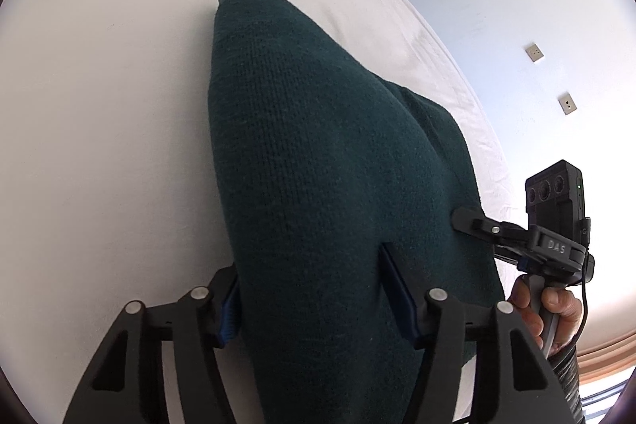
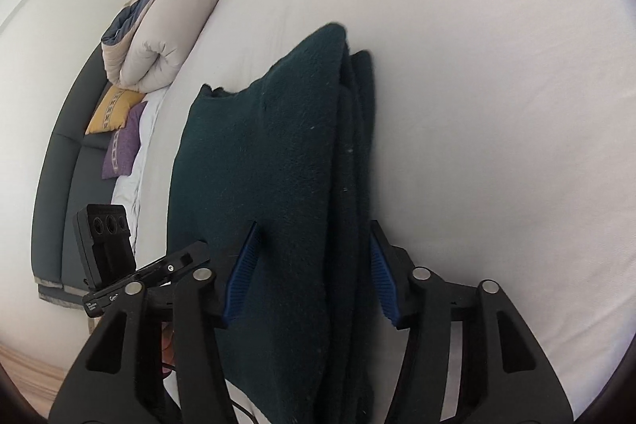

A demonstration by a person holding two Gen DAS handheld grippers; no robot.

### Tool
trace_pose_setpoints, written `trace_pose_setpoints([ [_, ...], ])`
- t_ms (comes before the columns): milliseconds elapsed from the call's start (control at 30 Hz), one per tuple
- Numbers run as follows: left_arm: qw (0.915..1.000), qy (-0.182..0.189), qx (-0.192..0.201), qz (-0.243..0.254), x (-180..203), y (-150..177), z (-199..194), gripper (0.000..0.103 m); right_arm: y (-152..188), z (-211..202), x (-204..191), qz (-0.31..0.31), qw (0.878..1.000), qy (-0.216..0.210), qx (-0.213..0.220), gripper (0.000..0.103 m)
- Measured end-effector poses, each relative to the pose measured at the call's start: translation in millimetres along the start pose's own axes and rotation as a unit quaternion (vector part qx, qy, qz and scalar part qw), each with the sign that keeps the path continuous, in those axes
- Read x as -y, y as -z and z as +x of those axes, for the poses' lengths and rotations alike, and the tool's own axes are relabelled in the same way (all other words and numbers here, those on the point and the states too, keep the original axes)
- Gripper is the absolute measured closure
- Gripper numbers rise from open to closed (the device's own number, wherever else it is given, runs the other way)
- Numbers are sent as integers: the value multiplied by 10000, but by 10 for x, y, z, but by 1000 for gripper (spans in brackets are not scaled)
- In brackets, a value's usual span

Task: Fold small clothes

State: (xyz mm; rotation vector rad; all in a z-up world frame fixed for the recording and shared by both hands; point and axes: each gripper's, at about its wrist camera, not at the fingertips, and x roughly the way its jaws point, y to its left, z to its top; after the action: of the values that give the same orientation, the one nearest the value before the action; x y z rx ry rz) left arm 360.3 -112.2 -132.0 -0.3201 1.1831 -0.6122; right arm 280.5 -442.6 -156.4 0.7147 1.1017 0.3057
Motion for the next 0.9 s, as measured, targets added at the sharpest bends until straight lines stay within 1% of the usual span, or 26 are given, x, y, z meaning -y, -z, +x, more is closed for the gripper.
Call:
trace_pose_setpoints([
  [67,10000,-54,12,21,32,-11,-22,57,-33,139,-40,-10,9999,80,-79,75],
  [100,10000,-90,18,34,56,-11,-40,59,-40,161,-53,24,9999,108,-67,78],
  [133,9999,-124,30,38,80,-7,-63,62,-37,154,-94,-3,9998,190,-38,79],
  [233,9997,-205,105,61,167,49,-197,65,63,65,-380,-500,9967,633,132,82],
  [300,9996,-198,186,98,250,124,-373,66,144,-43,-569,-678,9949,712,215,82],
  [400,9984,-270,397,301,365,321,-761,66,350,-217,-900,-1019,9909,805,358,83],
  [533,9976,-311,515,342,327,734,-1310,66,749,-389,-1314,-1280,9896,556,337,83],
  [633,9972,-437,524,308,238,1103,-1622,66,1129,-409,-1609,-1458,9884,372,220,83],
  [700,9962,-584,529,369,186,1378,-1766,66,1391,-382,-1750,-1539,9875,291,150,82],
  [800,9957,-688,462,424,87,1748,-1837,65,1778,-294,-1829,-1551,9878,158,-7,82],
  [833,9961,-690,410,371,21,1848,-1807,65,1909,-248,-1832,-1518,9883,116,-64,82],
  [900,9971,-679,262,227,-136,2022,-1646,64,2068,-112,-1707,-1286,9915,26,-209,82],
])
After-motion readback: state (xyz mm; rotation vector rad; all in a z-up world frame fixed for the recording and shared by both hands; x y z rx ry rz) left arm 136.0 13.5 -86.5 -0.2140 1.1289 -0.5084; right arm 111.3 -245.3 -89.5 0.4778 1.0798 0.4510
